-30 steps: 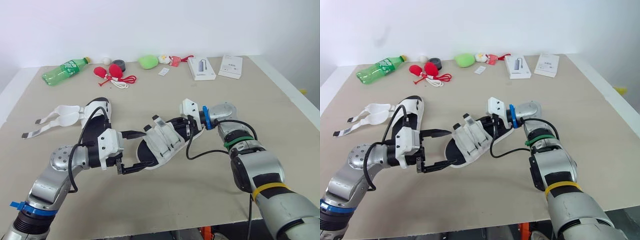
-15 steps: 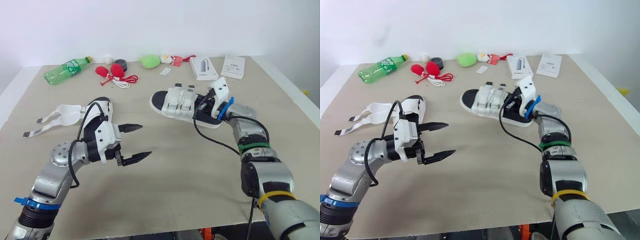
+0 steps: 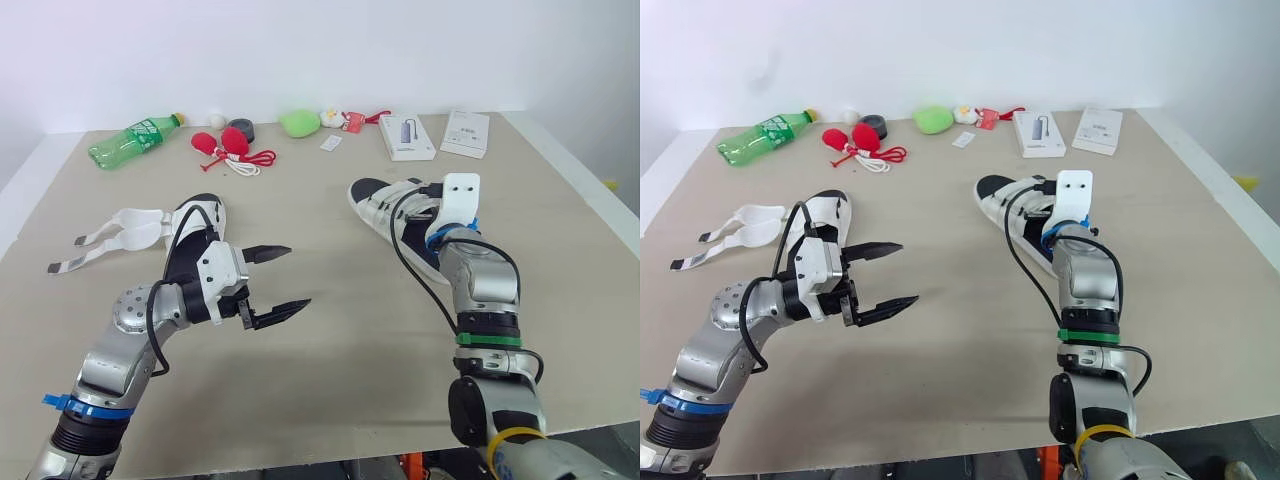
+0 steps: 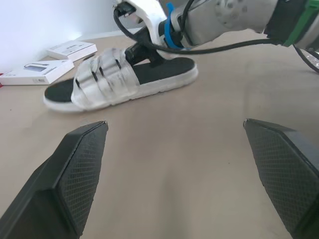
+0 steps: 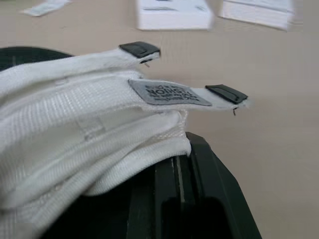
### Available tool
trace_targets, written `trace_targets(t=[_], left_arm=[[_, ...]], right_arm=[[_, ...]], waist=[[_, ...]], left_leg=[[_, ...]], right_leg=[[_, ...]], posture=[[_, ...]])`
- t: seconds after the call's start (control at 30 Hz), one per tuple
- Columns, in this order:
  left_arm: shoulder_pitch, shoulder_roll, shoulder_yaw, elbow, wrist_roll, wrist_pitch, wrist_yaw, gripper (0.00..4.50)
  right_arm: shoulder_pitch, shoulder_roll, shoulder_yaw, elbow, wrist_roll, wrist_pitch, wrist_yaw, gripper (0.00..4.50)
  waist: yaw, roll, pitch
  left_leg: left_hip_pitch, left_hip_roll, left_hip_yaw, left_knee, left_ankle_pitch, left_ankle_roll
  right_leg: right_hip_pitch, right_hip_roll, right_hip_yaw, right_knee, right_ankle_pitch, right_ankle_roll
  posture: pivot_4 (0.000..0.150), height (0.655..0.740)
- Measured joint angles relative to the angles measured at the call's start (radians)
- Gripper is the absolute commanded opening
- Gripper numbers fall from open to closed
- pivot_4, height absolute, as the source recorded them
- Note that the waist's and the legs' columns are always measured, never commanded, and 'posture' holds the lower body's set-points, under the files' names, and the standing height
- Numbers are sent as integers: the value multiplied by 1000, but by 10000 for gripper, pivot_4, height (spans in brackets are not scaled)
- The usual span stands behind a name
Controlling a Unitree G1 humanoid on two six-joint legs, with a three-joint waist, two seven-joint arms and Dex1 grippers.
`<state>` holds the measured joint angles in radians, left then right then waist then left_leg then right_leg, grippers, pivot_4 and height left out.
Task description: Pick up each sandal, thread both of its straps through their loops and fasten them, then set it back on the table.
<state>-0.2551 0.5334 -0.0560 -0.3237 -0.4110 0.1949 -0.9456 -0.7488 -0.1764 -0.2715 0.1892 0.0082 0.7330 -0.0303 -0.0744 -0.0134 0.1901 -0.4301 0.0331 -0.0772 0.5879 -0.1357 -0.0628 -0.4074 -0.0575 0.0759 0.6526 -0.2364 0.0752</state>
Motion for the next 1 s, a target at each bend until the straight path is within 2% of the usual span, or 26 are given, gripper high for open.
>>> trace_targets(t=[0.1,0.3,0.5,0.8,0.83,0.87,0.93,1.0], left_arm=[[2,-4,-12,0,2,0,0,45000],[3,-8,-25,0,13,-1,-1,45000],[2,-15,-29,0,19,-2,-2,45000],[-1,-20,-34,0,20,-3,-2,45000],[-2,-21,-35,0,21,-3,-2,45000],[-3,-23,-36,1,21,-3,-2,45000],[-7,-24,-38,2,21,-3,-3,45000],[-11,-26,-45,5,26,-10,-4,45000]], right_arm=[[26,51,-23,-102,5,87,-76,279],[31,106,-20,-180,8,160,-147,279],[29,186,-47,-212,11,183,-242,279],[35,204,-50,-219,28,159,-260,279],[39,200,-44,-219,31,148,-245,7190],[43,194,-35,-219,40,138,-220,9567],[46,176,-9,-219,50,135,-177,19349],[51,142,22,-219,59,125,-124,31579]], waist=[[0,0,0],[-1,0,0],[-1,0,0],[-1,0,0],[-1,0,0],[-1,0,0],[-1,0,0],[-1,0,0]], left_leg=[[0,0,0,0,0,0],[0,0,0,0,0,0],[0,0,0,0,0,1],[0,0,0,0,0,0],[0,0,0,0,0,0],[0,0,0,0,0,1],[0,0,0,0,0,1],[0,0,0,0,0,0]], right_leg=[[0,0,0,0,0,0],[0,0,0,0,0,0],[0,0,0,0,0,0],[0,0,0,0,-2,-3],[0,0,0,0,-2,-3],[0,0,0,0,-2,-3],[0,0,0,0,-2,-3],[0,0,0,-1,-2,-3]], posture=[[1500,7400],[1500,7400],[1500,7400],[1500,7400],[1500,7400],[1500,7400],[1500,7400],[1500,7400]])
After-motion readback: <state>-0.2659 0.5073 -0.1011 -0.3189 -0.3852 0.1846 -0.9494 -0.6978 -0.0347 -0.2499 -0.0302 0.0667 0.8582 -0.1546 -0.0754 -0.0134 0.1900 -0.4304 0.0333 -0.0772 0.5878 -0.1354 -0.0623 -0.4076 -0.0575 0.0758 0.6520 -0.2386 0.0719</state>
